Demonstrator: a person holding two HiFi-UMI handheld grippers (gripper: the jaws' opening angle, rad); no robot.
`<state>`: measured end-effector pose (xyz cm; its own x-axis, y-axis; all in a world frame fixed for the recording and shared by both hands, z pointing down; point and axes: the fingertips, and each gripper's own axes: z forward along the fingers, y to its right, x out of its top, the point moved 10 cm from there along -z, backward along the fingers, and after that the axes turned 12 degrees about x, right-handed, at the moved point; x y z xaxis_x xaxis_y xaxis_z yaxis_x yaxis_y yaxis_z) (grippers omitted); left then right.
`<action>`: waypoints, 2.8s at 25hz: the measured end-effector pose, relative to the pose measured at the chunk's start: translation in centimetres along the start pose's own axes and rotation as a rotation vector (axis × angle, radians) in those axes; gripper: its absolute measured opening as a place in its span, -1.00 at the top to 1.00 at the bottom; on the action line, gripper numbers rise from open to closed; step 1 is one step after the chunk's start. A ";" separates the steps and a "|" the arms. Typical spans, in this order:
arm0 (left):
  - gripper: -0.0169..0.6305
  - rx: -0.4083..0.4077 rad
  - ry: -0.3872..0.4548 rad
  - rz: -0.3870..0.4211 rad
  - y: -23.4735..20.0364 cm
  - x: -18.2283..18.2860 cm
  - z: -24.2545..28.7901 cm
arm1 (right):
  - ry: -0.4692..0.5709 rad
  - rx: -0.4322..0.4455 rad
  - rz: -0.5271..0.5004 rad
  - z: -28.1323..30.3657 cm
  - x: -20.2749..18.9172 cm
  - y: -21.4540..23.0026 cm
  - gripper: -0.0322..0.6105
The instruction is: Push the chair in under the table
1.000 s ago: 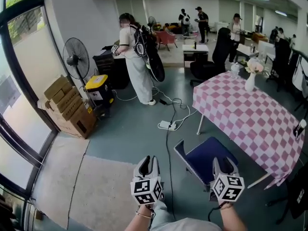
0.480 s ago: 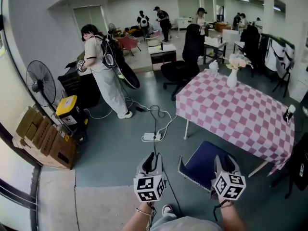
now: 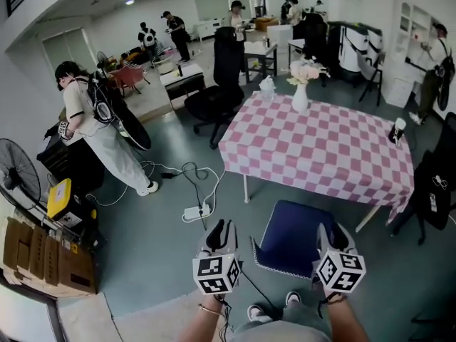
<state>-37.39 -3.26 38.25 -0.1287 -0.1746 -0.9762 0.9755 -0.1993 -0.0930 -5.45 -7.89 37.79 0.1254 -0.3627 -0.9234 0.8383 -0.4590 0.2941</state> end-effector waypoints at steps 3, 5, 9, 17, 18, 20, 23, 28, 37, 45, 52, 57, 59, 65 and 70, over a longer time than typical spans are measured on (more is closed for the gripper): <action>0.68 -0.072 -0.015 0.029 2.0 -0.4 1.8 | 0.013 -0.062 0.021 -0.7 -0.1 1.7 0.45; 0.68 -0.107 -0.020 0.031 3.8 -0.5 2.7 | 0.020 -0.083 0.029 -1.2 0.1 2.9 0.45; 0.68 -0.170 -0.038 0.053 6.2 -0.7 3.7 | 0.023 -0.117 0.047 -1.8 0.2 4.6 0.45; 0.68 -0.227 -0.047 0.070 7.8 -0.7 5.2 | 0.010 -0.136 0.054 -2.2 0.0 5.5 0.45; 0.68 -0.237 -0.051 0.078 8.0 -0.8 5.2 | 0.002 -0.126 0.049 -2.3 0.0 5.6 0.45; 0.68 -0.259 -0.064 0.098 8.3 -1.0 5.2 | -0.019 -0.090 0.040 -2.4 -0.3 5.7 0.45; 0.68 -0.297 -0.091 0.135 8.6 -1.6 4.9 | -0.052 -0.044 0.018 -2.9 -1.0 5.9 0.46; 0.68 -0.401 -0.149 0.235 9.3 -2.8 4.6 | -0.121 0.024 -0.026 -3.7 -2.3 6.1 0.46; 0.69 -0.649 -0.240 0.463 11.2 -4.5 1.7 | -0.259 0.202 -0.101 -5.4 -5.5 6.0 0.45; 0.68 -0.835 -0.372 0.673 11.8 -8.5 -0.6 | -0.432 0.338 -0.206 -7.6 -7.9 6.4 0.45; 0.66 -0.990 -0.424 0.849 13.1 -11.1 -1.4 | -0.677 0.506 -0.473 -7.3 -10.5 4.9 0.45; 0.65 -1.068 -0.407 1.017 14.2 -12.6 -1.7 | -0.758 0.558 -0.563 -6.4 -12.2 4.1 0.45; 0.65 -1.085 -0.374 1.120 14.5 -13.2 -1.8 | -0.770 0.570 -0.585 -5.9 -12.5 3.9 0.45; 0.63 -1.107 -0.368 1.244 15.4 -14.9 -1.7 | -0.876 0.585 -0.662 -4.8 -13.9 3.9 0.45; 0.59 -1.119 -0.398 1.253 16.1 -16.0 -1.1 | -0.948 0.615 -0.691 -3.5 -15.1 4.0 0.45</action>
<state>-19.42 -2.58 52.17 0.8815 0.0696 -0.4669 0.1271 0.9175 0.3768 -2.16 -1.45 52.04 -0.8547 -0.2148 -0.4726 0.1728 -0.9762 0.1312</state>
